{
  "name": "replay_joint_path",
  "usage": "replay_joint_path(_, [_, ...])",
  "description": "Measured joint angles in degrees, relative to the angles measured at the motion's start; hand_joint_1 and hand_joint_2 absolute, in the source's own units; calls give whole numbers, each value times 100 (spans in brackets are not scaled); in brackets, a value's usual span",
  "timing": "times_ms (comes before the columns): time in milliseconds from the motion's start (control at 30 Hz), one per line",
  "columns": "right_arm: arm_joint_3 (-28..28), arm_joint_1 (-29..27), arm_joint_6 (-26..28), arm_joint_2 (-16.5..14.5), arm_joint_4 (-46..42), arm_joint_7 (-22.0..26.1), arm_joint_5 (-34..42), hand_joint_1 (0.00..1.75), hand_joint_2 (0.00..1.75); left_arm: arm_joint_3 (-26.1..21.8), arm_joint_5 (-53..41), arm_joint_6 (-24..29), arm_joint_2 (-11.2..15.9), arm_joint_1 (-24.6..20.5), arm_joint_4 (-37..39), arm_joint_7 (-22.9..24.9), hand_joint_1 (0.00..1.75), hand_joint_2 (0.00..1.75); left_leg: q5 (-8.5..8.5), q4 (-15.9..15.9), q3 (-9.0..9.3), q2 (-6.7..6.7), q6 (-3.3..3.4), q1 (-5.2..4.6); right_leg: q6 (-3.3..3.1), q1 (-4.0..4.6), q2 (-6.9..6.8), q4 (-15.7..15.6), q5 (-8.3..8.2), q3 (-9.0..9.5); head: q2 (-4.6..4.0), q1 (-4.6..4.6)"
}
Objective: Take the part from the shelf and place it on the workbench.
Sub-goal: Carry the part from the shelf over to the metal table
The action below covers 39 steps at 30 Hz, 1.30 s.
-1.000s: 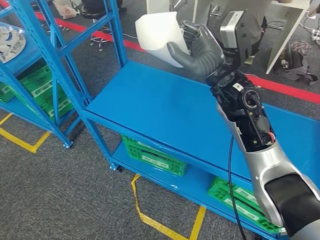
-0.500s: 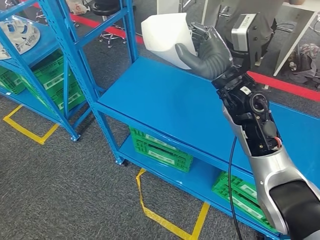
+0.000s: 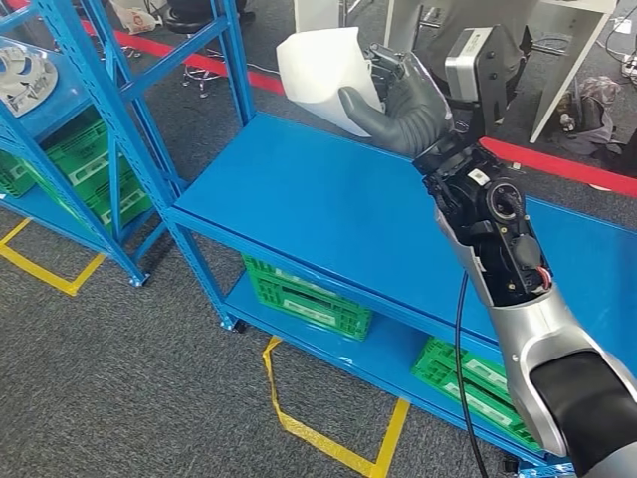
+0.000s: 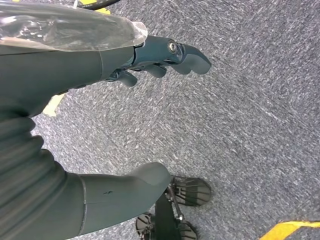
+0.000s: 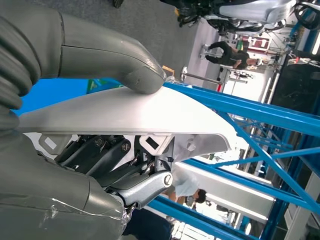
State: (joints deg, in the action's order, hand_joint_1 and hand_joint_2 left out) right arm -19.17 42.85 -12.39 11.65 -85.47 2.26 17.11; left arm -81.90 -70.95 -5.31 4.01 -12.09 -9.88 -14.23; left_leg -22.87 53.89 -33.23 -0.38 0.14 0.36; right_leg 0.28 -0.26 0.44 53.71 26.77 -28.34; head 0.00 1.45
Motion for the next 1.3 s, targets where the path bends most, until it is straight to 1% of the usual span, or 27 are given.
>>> replay_joint_path(67, [12,1,0,8,-8,2,-1,175,175,0,-1,0,-1,0,0,-1,0,175,25,-102,61,10,20,40,31,1,-4,35,49,-3,0,10])
replay_joint_path(100, [21,4,0,15,-12,3,-2,175,175,0,-2,0,-2,-2,0,-2,0,175,40,-157,99,17,31,60,50,3,-6,184,142,-67,0,29])
replay_joint_path(133, [28,4,-1,22,-15,5,-2,175,175,0,-2,0,-3,-5,0,-3,0,175,50,-197,131,24,39,79,70,-3,-8,456,287,-196,0,53])
replay_joint_path(200, [37,-17,-1,31,-15,4,-2,175,175,0,-2,0,-10,-9,0,-4,0,175,39,-206,148,23,51,76,113,-27,-8,1280,625,-636,0,91])
replay_joint_path(233, [39,-39,-1,34,-14,2,-2,175,175,0,-2,0,-14,-6,0,-4,0,175,29,-202,152,15,46,80,135,-47,-9,1601,701,-832,0,105])
replay_joint_path(267, [41,-60,-2,37,-13,-3,-2,175,175,0,-2,1,-20,0,0,-4,0,175,14,-195,159,3,32,90,160,-71,-10,1727,658,-942,0,120])
replay_joint_path(300, [43,-73,-4,39,-13,-8,-2,175,175,0,-2,3,-25,5,0,-4,0,175,-6,-178,171,-12,9,106,188,-99,-11,1591,485,-923,0,137])
replay_joint_path(367, [45,-82,-13,40,-13,-16,-3,175,175,0,-5,10,-26,7,-1,-5,0,175,-75,-112,193,-51,-64,142,255,-161,4,819,3,-620,0,175])
replay_joint_path(400, [46,-84,-19,41,-14,-25,-3,175,175,0,-11,14,-23,1,-1,-8,0,175,-110,-59,185,-71,-107,145,264,-172,27,467,-147,-472,0,194])
replay_joint_path(433, [49,-91,-23,41,-15,-38,-5,175,175,0,-16,16,-20,-3,-1,-15,0,175,-132,-21,168,-89,-148,145,250,-172,49,255,-209,-386,0,206])
replay_joint_path(533, [59,-110,-44,42,-32,-74,-11,175,175,0,-26,20,-20,1,0,-37,0,175,-133,-8,130,-113,-235,157,107,-132,67,196,-187,-379,0,174])
replay_joint_path(600, [68,-101,-58,42,-52,-76,-15,175,175,0,-29,19,-22,1,0,-43,0,175,-247,157,56,-79,-274,174,16,-133,49,183,-199,-369,0,120])
replay_joint_path(633, [73,-96,-63,42,-62,-75,-27,175,175,0,-29,18,-22,-5,0,-45,0,175,-395,433,-76,-54,-285,173,-21,-134,36,173,-203,-361,0,78])
replay_joint_path(700, [79,-102,-68,42,-73,-79,-57,175,175,0,-30,18,-23,-11,0,-48,0,175,-765,1305,-517,-16,-288,164,-62,-113,10,170,-197,-358,0,-7])
replay_joint_path(733, [79,-108,-70,42,-75,-84,-70,175,175,0,-33,18,-24,-8,0,-48,0,175,-877,1684,-726,-13,-284,160,-72,-98,0,170,-192,-357,0,-31])
replay_joint_path(767, [79,-112,-70,42,-75,-87,-74,175,175,0,-37,18,-26,-4,0,-48,0,175,-884,1870,-846,-13,-270,155,-80,-84,-8,170,-188,-354,0,-44])
replay_joint_path(800, [79,-113,-73,42,-77,-90,-74,175,175,0,-40,17,-27,-2,0,-48,0,175,-778,1805,-846,-12,-245,148,-84,-73,-15,170,-184,-348,0,-51])
replay_joint_path(833, [78,-112,-75,42,-81,-91,-74,175,175,0,-44,17,-27,-2,0,-49,0,175,-584,1504,-724,-6,-209,134,-84,-65,-21,170,-178,-338,0,-55])
replay_joint_path(900, [79,-107,-78,42,-90,-89,-74,175,175,0,-45,19,-19,-11,0,-50,0,175,-191,640,-328,37,-124,78,-66,-43,-32,175,-159,-322,0,-65])
replay_joint_path(933, [81,-105,-77,42,-93,-90,-75,175,175,0,-46,19,-14,-18,0,-52,0,175,-86,326,-180,65,-94,50,-47,-31,-37,175,-149,-319,0,-64])
replay_joint_path(967, [83,-104,-74,42,-93,-91,-76,175,175,0,-48,19,-10,-24,0,-54,0,175,-51,157,-104,85,-76,24,-24,-22,-42,174,-139,-319,0,-58])
replay_joint_path(1067, [89,-107,-70,42,-98,-99,-79,175,175,0,-58,17,-11,-27,0,-60,0,175,-46,71,-70,73,-28,10,67,-29,-66,177,-97,-305,0,-34])
replay_joint_path(1100, [90,-108,-70,42,-103,-101,-80,175,175,0,-61,17,-12,-30,0,-60,0,175,-39,50,-54,66,3,19,93,-35,-68,275,-19,-338,0,-27])
replay_joint_path(1133, [95,-110,-70,42,-107,-103,-80,175,175,0,-62,17,-13,-34,0,-61,0,175,-31,29,-37,58,35,29,113,-39,-64,499,123,-428,0,-10])
replay_joint_path(1233, [110,-135,-70,44,-109,-109,-85,175,175,0,-66,16,-16,-36,0,-61,0,175,-42,24,-15,22,88,23,143,-35,-50,1676,658,-977,0,72])
replay_joint_path(1267, [113,-149,-70,44,-109,-113,-90,175,175,0,-68,16,-18,-33,0,-61,0,175,-48,26,-8,4,93,18,148,-34,-50,1906,701,-1100,0,93])
replay_joint_path(1300, [114,-161,-70,44,-109,-117,-97,175,175,0,-72,15,-20,-32,0,-61,0,175,-55,28,5,-14,92,16,146,-35,-50,1893,616,-1109,0,110])
